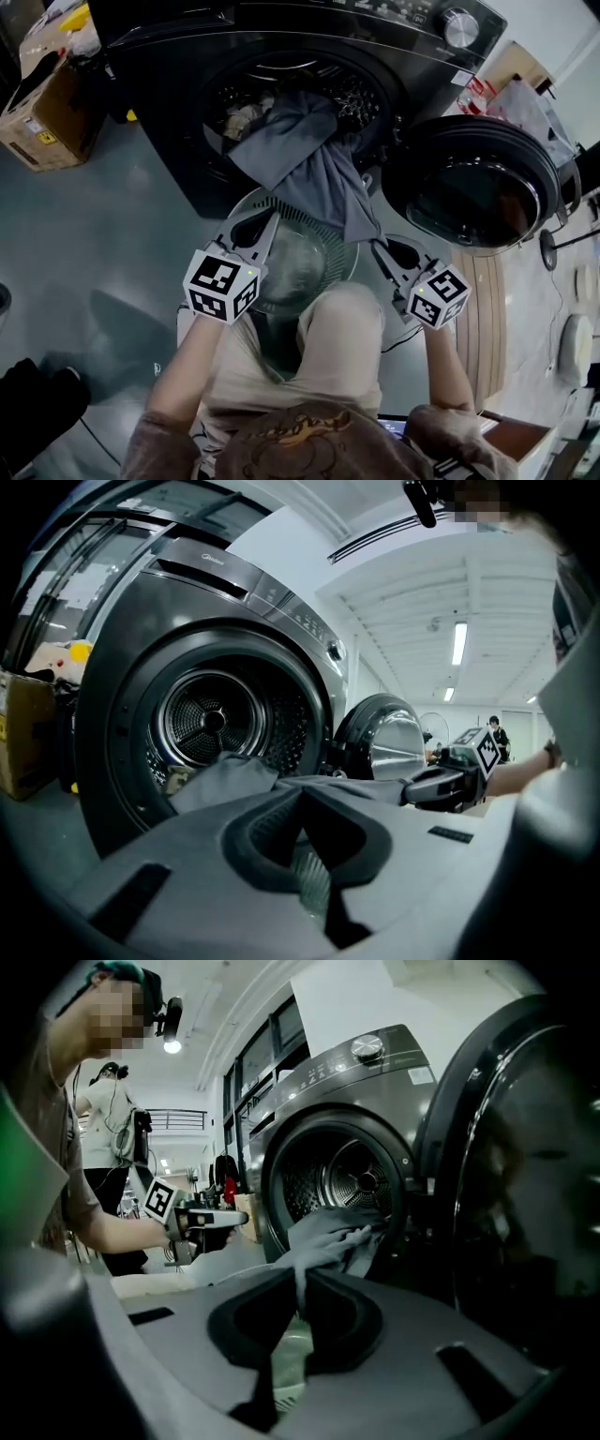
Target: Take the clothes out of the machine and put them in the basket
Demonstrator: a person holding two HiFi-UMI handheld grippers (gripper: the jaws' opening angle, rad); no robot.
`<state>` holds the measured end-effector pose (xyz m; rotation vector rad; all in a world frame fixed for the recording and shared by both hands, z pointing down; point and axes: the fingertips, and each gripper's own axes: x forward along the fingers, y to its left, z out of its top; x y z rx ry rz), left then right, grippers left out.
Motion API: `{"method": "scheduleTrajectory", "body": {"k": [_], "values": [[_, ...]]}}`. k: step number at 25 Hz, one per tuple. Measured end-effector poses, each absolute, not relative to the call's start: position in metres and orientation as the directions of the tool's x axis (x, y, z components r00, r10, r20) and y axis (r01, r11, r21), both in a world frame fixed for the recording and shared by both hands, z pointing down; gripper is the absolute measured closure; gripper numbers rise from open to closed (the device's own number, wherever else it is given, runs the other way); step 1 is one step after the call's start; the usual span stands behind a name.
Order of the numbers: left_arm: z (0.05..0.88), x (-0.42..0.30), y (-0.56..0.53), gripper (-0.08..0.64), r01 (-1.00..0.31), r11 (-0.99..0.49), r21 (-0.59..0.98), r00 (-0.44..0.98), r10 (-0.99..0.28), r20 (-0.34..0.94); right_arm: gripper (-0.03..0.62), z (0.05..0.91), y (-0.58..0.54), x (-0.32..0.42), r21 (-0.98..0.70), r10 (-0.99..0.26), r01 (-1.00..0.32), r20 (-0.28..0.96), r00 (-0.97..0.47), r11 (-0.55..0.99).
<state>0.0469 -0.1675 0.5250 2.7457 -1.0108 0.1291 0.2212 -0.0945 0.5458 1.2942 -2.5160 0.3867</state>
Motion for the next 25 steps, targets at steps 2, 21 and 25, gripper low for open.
{"method": "scheduleTrajectory", "body": {"k": [2, 21, 25], "values": [[0.525, 0.048, -0.167, 0.554, -0.648, -0.744, 0.163, 0.762, -0.629, 0.157, 0.575, 0.548, -0.089, 0.218, -0.107, -0.728, -0.806, 0.375, -0.575, 0.582], [0.528, 0.04, -0.162, 0.554, -0.663, -0.735, 0.141, 0.747, -0.641, 0.174, 0.229, 0.571, -0.241, 0.179, 0.025, -0.768, -0.817, 0.357, -0.531, 0.576], [0.529, 0.037, -0.161, 0.554, -0.67, -0.731, 0.131, 0.741, -0.647, 0.181, 0.189, 0.563, -0.301, 0.161, 0.025, -0.791, -0.835, 0.336, -0.511, 0.55]]}}
